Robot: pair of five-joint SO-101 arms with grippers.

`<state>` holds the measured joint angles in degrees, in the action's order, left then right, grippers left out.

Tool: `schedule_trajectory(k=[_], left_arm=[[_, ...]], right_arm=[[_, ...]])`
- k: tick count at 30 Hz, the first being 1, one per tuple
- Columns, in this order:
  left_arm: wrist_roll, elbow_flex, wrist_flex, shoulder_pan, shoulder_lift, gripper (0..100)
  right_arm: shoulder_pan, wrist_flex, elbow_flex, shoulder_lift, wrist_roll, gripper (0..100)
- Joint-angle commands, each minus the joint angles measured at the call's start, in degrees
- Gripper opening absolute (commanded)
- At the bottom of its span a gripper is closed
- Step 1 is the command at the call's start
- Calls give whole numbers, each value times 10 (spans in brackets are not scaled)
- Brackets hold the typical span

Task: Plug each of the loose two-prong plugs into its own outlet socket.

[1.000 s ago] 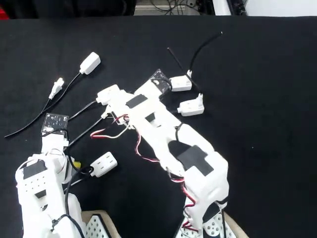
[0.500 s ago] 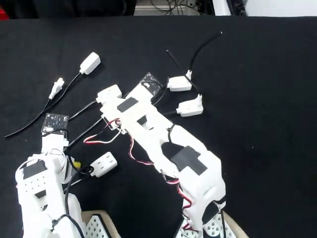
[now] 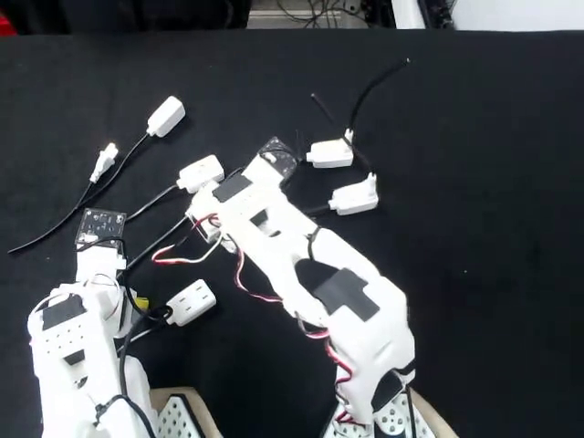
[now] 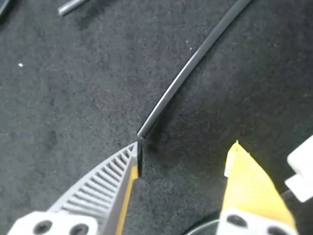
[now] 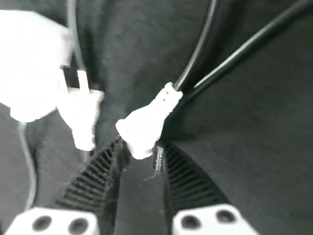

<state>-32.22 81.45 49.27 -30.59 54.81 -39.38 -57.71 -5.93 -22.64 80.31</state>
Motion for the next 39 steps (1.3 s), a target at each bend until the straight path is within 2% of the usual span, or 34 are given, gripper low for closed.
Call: schedule_trajectory(k=[1,9,17,21,24,31,39], left_arm=[[6,1,-7,-5,8,278],[6,1,-8,-4,8,278],[6,2,-10,-4,8,278],[6,2,-10,-4,8,278],[6,2,-10,-6,8,278],[6,2,-10,-6,8,278],[6,2,-10,-7,8,278]], right_arm=[[13,-74,24,77,-67,12],[21,-246,21,225,-333,12],[40,-286,-83,262,-784,15],[37,-286,-150,262,-949,15],[39,-281,-181,262,-999,15],[40,-193,-206,229,-1046,15],[57,-171,-165,143,-1100,30]])
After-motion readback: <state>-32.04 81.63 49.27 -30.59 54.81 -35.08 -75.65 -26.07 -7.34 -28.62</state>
